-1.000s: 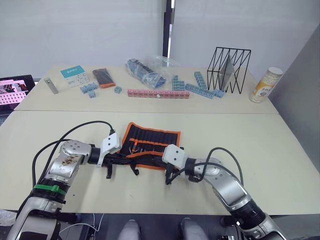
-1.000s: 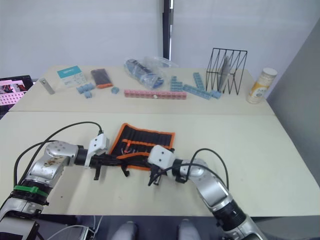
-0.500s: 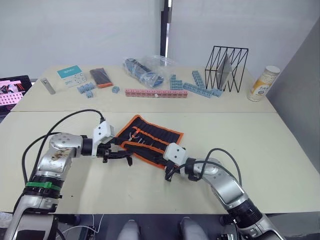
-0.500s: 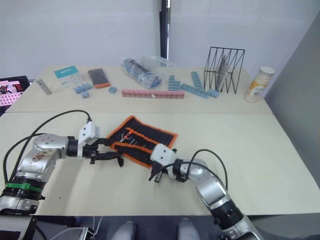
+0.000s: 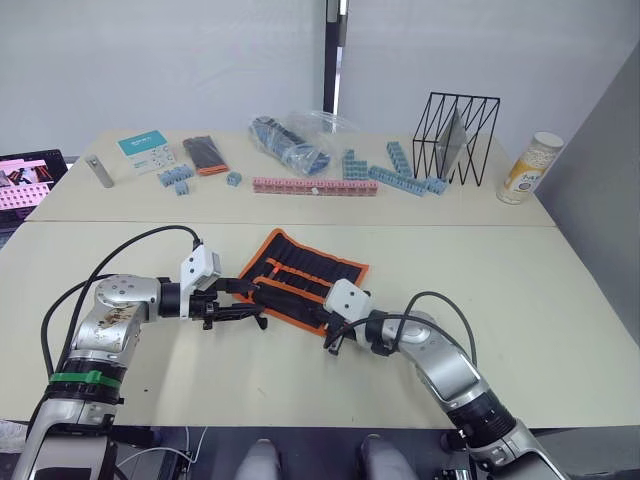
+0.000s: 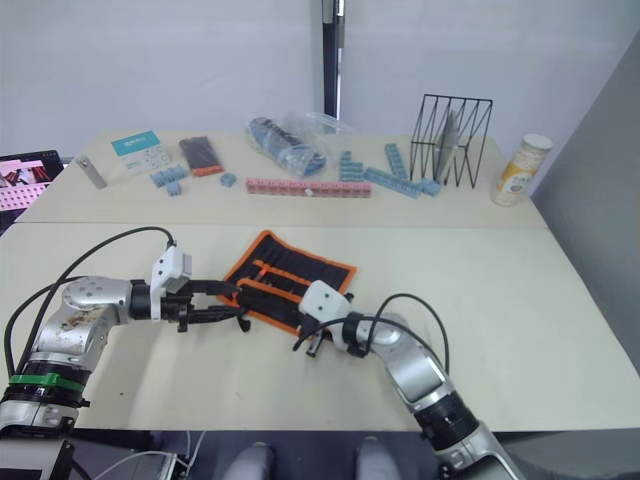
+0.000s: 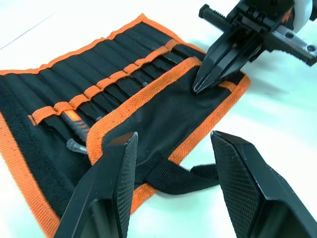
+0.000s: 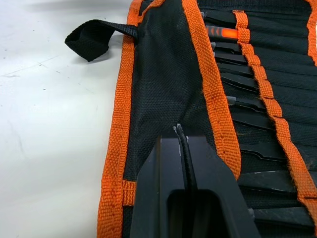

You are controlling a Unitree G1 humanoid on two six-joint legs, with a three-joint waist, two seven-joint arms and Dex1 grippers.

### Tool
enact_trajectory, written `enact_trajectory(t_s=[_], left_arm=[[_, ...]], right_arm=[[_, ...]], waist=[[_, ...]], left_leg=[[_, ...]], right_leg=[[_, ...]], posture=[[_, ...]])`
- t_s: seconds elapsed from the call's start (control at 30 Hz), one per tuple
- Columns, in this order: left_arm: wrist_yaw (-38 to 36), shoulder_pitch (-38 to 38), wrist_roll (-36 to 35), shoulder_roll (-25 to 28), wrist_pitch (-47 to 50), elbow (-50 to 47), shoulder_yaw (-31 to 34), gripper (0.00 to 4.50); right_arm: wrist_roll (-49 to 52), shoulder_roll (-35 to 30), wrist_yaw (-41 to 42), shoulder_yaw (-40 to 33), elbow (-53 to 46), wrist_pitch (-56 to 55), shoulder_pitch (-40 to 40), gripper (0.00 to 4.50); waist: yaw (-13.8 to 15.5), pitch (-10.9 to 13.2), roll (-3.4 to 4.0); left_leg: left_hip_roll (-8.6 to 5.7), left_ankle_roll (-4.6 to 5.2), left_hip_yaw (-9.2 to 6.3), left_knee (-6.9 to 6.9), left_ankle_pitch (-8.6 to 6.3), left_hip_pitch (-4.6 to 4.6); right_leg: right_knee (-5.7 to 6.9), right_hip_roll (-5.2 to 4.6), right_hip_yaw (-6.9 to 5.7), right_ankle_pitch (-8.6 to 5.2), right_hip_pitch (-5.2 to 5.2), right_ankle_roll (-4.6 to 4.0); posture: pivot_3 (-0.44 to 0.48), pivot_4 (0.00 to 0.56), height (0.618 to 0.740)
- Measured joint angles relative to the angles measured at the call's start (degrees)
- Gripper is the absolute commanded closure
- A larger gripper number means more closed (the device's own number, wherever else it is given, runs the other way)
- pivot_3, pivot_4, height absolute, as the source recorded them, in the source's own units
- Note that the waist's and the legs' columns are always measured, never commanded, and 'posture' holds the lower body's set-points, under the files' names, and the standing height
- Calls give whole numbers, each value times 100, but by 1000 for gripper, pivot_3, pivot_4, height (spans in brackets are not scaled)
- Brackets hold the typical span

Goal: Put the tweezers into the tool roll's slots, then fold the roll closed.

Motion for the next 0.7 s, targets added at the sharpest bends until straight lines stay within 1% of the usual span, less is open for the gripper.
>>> enact_trajectory(t_s=[0.1,0.13,0.17,0.27,0.33,0.43,0.53,0.6,0.7], left_arm=[[-67,-221,-47,1,-9,198,55,1983],[-129,-276,-56,2,-29,256,57,2523],[-195,-308,-72,-1,-33,313,56,2773],[-372,-377,-171,-119,-19,466,53,3775],[-378,-460,-158,-288,-46,609,-6,4434],[-245,-616,116,-551,-356,1069,-181,4472],[110,-822,481,-810,-774,1719,-296,4472],[303,-923,784,-887,-1039,2068,-453,4472],[396,-1062,998,-927,-1396,2313,-557,4472]], right_arm=[[-45,37,-55,0,52,13,-31,4500],[-50,55,-95,0,61,24,-36,4500],[-51,76,-120,0,62,41,-37,4500],[-51,92,-157,-1,49,101,-35,4500],[-59,93,-201,0,35,136,-32,4500],[-62,96,-234,3,5,182,-19,4500],[-71,86,-237,6,-48,228,-7,4500],[-85,75,-236,10,-110,285,8,4500],[-110,17,-235,9,-215,407,28,4500]], waist=[[-1,0,0],[-3,0,0],[-4,0,0],[-4,0,0],[14,0,0],[15,-1,-1],[12,-1,-1],[8,-1,-1],[27,-2,-1]], left_leg=[[0,0,0,0,0,2],[0,-1,0,0,1,2],[0,-1,0,0,1,2],[0,-2,0,0,1,2],[0,-4,0,3,3,2],[-1,-5,0,6,4,3],[-1,-5,0,6,5,2],[-2,-5,0,5,5,2],[-3,-5,-1,4,5,6]], right_leg=[[1,0,0,0,1,0],[1,0,0,0,1,0],[2,0,0,0,1,0],[3,0,0,0,1,0],[3,0,0,0,3,0],[4,0,0,1,4,0],[5,1,0,2,3,1],[5,0,0,2,2,1],[5,-2,0,2,6,1]], posture=[[0,150,702],[0,150,702],[0,150,702],[0,150,702],[0,150,702],[0,150,702],[0,150,702],[0,150,702],[0,150,702]])
